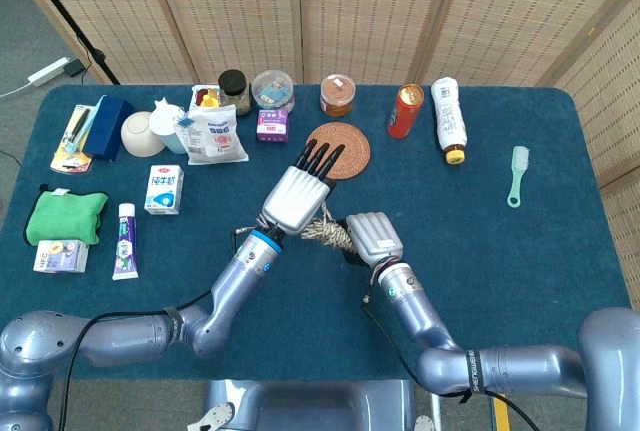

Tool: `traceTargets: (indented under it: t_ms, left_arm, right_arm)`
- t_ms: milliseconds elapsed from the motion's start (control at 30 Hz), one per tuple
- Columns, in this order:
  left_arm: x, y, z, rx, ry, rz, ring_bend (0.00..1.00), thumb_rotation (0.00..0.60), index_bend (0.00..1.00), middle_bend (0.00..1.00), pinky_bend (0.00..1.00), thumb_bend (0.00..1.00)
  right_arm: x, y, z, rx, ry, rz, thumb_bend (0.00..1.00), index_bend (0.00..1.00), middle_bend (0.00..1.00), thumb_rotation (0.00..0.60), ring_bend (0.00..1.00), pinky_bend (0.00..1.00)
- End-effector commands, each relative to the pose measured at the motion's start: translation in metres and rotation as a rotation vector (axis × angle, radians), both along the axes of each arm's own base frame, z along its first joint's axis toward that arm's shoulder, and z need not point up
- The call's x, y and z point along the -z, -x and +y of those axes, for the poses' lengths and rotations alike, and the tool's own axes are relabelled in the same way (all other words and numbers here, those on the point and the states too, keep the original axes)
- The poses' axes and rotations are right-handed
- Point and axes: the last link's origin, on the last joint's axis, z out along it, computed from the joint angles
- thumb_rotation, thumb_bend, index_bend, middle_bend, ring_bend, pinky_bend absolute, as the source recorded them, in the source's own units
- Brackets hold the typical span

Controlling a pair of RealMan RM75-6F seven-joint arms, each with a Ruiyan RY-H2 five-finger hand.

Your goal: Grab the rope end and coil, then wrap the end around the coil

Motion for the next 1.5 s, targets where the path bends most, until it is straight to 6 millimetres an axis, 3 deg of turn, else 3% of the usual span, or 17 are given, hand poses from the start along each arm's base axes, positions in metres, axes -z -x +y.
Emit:
traceTargets:
  t_ms: [33, 267, 467, 667, 800, 967, 1167, 1500]
  left_arm:
    - [0.006, 0.006, 0.003, -0.029, 0.013, 0.005, 0.0, 0.6, 0.64, 0.0, 0.0, 0.43]
    - [0.008, 0.009, 0.004, -0.04, 0.018, -0.001, 0.0, 0.6, 0.59, 0.0, 0.0, 0.43]
    - [0.007, 0.007, 0.003, -0.036, 0.018, -0.014, 0.0, 0.6, 0.33, 0.0, 0.0, 0.43]
    - [0.006, 0.003, 0.004, -0.03, 0.009, -0.025, 0.0, 0.6, 0.17, 0.0, 0.0, 0.42]
    - [0.007, 0.002, 0.002, -0.033, 0.022, -0.03, 0.0, 0.6, 0.01, 0.0, 0.0, 0.41]
    - [0.001, 0.001, 0.002, -0.042, 0.029, -0.035, 0.0, 0.6, 0.0, 0.0, 0.0, 0.38]
    - [-0.019, 0.004, 0.002, -0.037, 0.016, -0.035, 0.0, 0.6, 0.0, 0.0, 0.0, 0.2]
    - [-0.066, 0.034, -0.011, -0.049, -0.012, -0.038, 0.0, 0.6, 0.0, 0.0, 0.0, 0.19]
  right_arm:
    - [-0.006, -0.004, 0.001, -0.006, 0.002, -0.023, 0.71, 0.79, 0.78, 0.6, 0.7, 0.83]
    - [-0.009, -0.005, 0.0, 0.002, 0.008, -0.033, 0.71, 0.79, 0.78, 0.6, 0.7, 0.83]
    - [-0.009, -0.004, 0.002, 0.001, 0.0, -0.031, 0.71, 0.79, 0.78, 0.6, 0.7, 0.83]
    - [-0.008, -0.005, 0.004, -0.006, -0.01, -0.031, 0.71, 0.79, 0.78, 0.6, 0.7, 0.83]
    - [-0.008, -0.005, 0.004, -0.007, -0.012, -0.034, 0.71, 0.79, 0.78, 0.6, 0.7, 0.83]
    - [-0.011, -0.002, 0.003, -0.001, -0.009, -0.04, 0.71, 0.79, 0.78, 0.6, 0.7, 0.83]
    - [-0.016, 0.003, -0.004, 0.005, 0.021, -0.033, 0.71, 0.79, 0.78, 0.6, 0.7, 0.83]
    - [-0.027, 0.016, -0.019, 0.045, 0.075, -0.047, 0.71, 0.79, 0.78, 0.6, 0.7, 0.82]
